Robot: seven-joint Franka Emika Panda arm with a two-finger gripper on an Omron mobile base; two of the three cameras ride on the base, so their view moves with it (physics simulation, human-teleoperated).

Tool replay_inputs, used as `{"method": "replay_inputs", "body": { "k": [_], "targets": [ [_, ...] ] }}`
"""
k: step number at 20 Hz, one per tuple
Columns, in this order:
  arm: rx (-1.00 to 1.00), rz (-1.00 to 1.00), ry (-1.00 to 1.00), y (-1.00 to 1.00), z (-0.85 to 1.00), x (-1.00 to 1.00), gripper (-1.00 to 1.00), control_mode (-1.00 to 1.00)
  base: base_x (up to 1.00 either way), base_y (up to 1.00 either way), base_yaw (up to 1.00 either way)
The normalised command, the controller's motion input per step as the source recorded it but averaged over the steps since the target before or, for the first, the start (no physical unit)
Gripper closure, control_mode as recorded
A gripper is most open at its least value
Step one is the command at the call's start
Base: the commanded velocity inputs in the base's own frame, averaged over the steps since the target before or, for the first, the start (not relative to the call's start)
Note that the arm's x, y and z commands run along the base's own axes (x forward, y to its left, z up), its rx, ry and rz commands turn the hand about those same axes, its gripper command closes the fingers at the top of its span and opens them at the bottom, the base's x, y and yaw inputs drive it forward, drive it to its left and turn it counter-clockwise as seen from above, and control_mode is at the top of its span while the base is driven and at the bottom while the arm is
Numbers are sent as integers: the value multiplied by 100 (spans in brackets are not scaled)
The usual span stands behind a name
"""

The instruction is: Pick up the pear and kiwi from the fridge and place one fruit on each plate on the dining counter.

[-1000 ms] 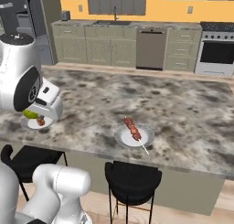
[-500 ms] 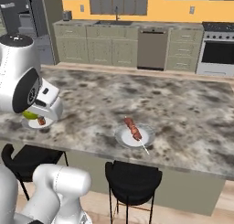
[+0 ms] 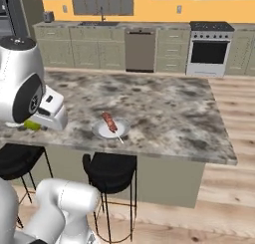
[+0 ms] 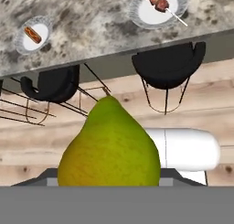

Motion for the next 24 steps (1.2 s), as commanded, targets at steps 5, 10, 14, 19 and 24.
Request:
{"method": "replay_inputs", "body": {
  "k": [5,10,14,19,24],
  "targets": [
    [0,0,0,0,0,0,100,100,59,-32,-1],
    [0,0,0,0,0,0,100,100,98,-17,10],
    [2,4,0,-5,0,25,100,-100,75,-10,11],
    [4,11,8,-21,-28,100,100,-100,0,0,0],
    [-2,14,14,-12,-68,81,100,-100,0,0,0]
  ]
}}
